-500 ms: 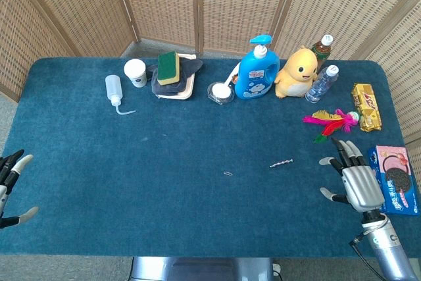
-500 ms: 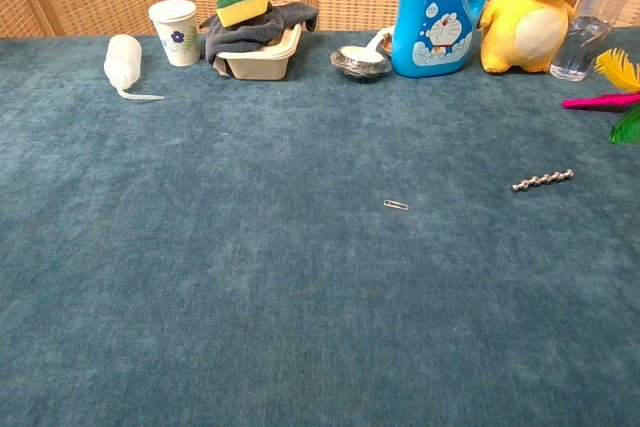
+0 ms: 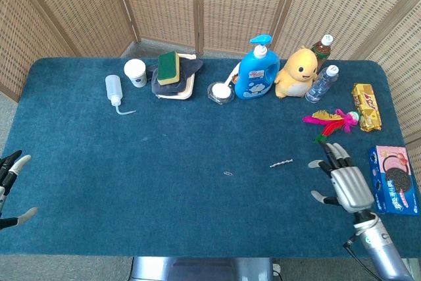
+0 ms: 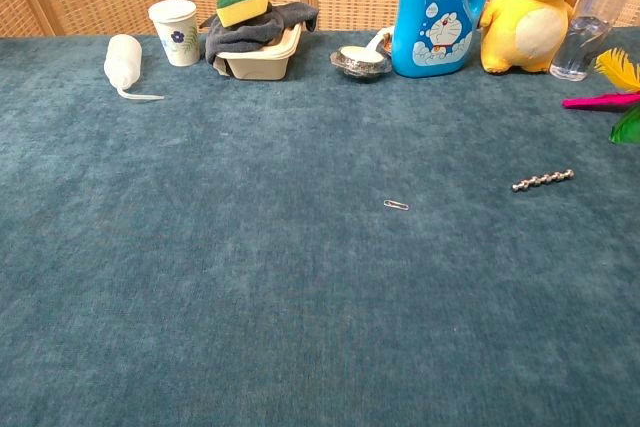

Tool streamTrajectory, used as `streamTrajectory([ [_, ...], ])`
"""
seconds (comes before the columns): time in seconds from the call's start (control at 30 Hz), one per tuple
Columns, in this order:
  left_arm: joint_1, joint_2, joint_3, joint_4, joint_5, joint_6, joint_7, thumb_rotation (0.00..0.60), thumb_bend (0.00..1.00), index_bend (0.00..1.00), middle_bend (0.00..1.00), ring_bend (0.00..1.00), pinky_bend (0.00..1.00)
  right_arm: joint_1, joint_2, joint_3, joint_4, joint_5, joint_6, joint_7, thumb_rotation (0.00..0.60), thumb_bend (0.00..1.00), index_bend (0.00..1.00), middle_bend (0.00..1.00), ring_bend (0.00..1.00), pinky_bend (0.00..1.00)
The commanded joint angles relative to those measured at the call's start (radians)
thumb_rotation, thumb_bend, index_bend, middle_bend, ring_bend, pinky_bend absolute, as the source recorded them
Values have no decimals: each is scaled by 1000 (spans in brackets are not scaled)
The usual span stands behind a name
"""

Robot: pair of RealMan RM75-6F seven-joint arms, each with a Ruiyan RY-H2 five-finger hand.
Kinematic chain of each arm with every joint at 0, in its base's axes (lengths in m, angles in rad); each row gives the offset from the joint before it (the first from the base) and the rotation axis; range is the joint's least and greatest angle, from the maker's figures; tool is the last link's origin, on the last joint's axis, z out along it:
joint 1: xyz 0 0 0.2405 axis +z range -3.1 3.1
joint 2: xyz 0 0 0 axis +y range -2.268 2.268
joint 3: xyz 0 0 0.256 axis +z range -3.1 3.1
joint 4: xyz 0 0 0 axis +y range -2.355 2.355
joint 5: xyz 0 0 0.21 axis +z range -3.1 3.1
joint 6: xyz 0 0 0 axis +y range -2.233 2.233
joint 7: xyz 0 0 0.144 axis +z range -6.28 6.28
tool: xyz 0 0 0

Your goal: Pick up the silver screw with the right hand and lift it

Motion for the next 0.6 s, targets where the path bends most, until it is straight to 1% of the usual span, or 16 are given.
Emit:
streamTrajectory([
  [0.03,-3,-1,-5,2,-16,-7,1,600,270,0,0,0,0,60,-33,22,-3,21,-91,-33,600,215,362,0,0,0],
  [0.13,-7,-2,-10,4,-35,-18,1,600,270,0,0,0,0,103,-51,45,-5,54,-161,-64,600,244,370,0,0,0],
  [0.3,-9,-2,-15,8,-51,-23,-3,600,270,0,0,0,0,173,-96,84,19,123,-272,-120,600,254,385,0,0,0],
  [0.47,-7,1,-16,12,-55,-21,-11,600,270,0,0,0,0,213,-139,113,58,181,-321,-172,600,255,402,0,0,0],
  [0.6,-7,1,-16,14,-56,-22,-14,600,270,0,0,0,0,231,-163,121,87,211,-346,-200,600,270,407,0,0,0],
])
